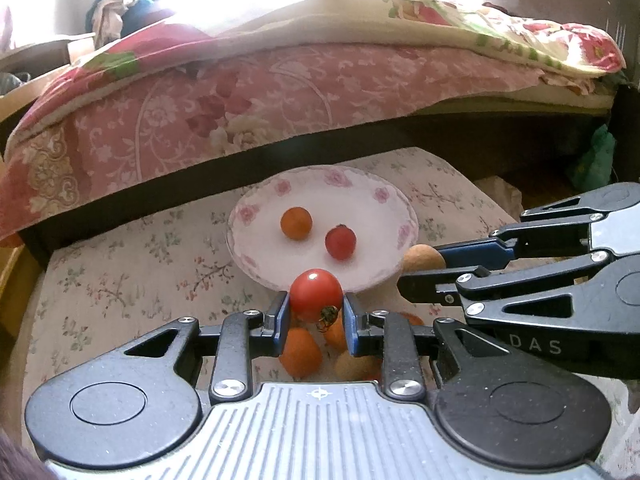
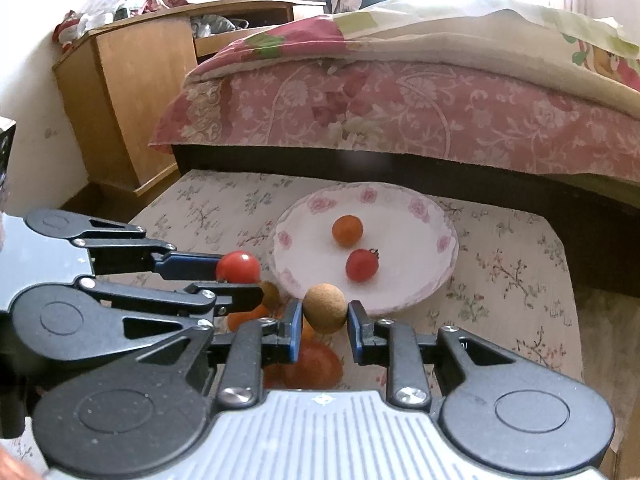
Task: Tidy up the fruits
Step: 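Move both held fruits over the white plate and release them onto it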
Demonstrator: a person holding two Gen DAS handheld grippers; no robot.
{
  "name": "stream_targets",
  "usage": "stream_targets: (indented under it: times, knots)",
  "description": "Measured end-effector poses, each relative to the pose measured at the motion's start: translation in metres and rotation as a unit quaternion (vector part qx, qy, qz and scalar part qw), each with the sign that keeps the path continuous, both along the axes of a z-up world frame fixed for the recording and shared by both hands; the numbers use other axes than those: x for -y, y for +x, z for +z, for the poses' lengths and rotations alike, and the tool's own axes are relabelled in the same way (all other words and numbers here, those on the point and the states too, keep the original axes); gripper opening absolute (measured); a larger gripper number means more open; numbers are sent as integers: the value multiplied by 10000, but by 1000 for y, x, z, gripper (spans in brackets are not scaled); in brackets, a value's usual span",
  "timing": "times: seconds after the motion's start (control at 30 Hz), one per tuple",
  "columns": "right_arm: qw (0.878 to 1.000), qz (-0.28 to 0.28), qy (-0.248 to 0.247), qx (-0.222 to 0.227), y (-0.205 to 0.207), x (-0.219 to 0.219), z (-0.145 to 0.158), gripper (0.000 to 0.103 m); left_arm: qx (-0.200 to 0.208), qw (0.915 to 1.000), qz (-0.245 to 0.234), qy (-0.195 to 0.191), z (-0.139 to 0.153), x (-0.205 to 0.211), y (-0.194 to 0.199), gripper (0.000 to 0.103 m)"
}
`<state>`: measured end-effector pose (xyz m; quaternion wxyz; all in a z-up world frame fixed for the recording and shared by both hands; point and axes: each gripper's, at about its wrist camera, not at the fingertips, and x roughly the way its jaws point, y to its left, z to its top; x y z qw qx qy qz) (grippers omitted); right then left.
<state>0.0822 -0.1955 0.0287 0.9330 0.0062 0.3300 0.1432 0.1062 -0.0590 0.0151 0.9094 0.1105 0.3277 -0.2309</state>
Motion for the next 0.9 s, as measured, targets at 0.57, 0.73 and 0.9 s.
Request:
stream_targets:
  times: [0.57,0.73,0.9]
  knots:
    - [9999,-126,15,-93,44,5,-20,27,-107,9999,132,6,-15,5,40,34]
    - [9998,-155,29,-130,50,6,-27,27,-160,9998,136,13,-21,6,47,34]
    - [9998,-166,-14,-128,54,5,-30,27,-174,9997,169,21,-24,6,50,34]
